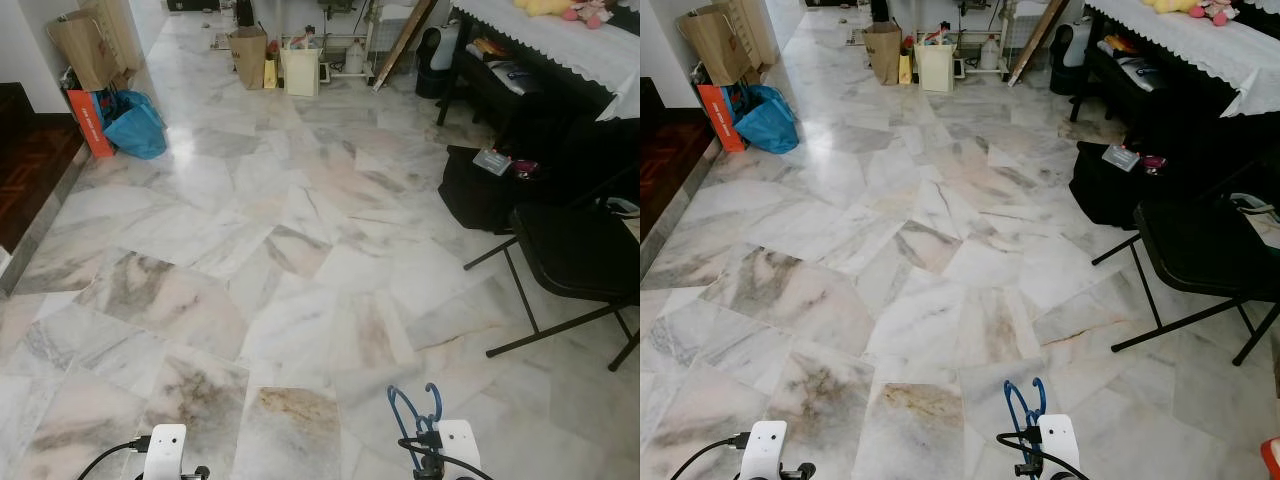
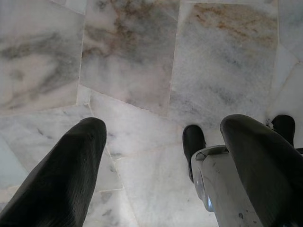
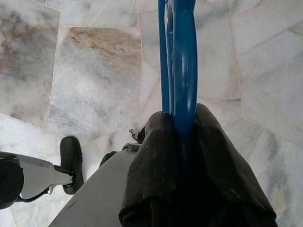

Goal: Hang hanger

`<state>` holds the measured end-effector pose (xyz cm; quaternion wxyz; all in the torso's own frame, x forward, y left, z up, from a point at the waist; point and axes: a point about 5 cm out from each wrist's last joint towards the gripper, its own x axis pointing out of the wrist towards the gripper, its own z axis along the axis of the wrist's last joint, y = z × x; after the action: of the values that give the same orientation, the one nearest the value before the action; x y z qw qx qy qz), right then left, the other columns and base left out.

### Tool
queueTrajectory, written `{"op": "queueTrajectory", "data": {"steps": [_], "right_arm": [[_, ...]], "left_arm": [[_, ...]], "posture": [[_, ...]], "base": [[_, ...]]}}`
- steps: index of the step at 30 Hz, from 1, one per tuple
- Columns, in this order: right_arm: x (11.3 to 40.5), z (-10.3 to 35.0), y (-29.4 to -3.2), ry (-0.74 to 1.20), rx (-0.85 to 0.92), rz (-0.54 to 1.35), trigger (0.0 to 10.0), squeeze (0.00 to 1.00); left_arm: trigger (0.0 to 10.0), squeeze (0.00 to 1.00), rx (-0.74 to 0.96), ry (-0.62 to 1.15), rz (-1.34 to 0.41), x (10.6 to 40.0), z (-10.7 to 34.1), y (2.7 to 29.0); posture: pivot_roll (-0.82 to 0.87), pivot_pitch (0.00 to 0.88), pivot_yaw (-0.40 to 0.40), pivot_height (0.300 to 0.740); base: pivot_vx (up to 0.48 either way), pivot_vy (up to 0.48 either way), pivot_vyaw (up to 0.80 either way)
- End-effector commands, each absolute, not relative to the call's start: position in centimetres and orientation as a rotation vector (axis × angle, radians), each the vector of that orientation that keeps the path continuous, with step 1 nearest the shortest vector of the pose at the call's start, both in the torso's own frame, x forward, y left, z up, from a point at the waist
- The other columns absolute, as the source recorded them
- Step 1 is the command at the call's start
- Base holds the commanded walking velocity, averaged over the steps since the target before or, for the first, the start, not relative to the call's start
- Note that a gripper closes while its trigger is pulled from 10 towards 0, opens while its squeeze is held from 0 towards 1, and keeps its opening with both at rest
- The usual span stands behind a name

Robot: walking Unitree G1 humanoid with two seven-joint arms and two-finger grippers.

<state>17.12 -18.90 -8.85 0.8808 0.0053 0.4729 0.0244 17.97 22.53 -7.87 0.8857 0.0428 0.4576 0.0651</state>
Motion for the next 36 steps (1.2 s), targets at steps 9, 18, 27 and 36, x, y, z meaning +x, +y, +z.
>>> {"op": "queueTrajectory", "data": {"steps": [9, 18, 27, 36], "right_arm": [[16.87, -9.01, -18.59, 0.997, 0.014, 0.056, 10.0, 0.0], [16.82, -9.06, -18.3, 0.996, 0.015, 0.067, 10.0, 0.0], [16.88, -9.03, -18.21, 0.993, 0.026, 0.071, 10.0, 0.0], [16.99, -9.01, -18.05, 0.99, 0.025, 0.07, 10.0, 0.0]], "left_arm": [[10.0, 0.0, 0.091, 0.976, 0.147, 17.42, -8.14, 22.64], [10.0, 0.0, 0.088, 0.975, 0.148, 17.42, -8.13, 22.68], [10.0, 0.0, 0.091, 0.976, 0.147, 17.46, -8.1, 22.72], [10.0, 0.0, 0.094, 0.975, 0.148, 17.59, -8.02, 22.84]], "posture": [[0.0, 0.0, -0.04, 0.74], [0.0, 0.0, -0.038, 0.74], [-0.01, 0.0, -0.035, 0.74], [-0.01, 0.0, -0.025, 0.74]], "base": [[-0.246, 0.0, 0.0], [-0.264, 0.0, 0.0], [-0.282, 0.0, 0.0], [-0.281, 0.0, 0.0]]}}
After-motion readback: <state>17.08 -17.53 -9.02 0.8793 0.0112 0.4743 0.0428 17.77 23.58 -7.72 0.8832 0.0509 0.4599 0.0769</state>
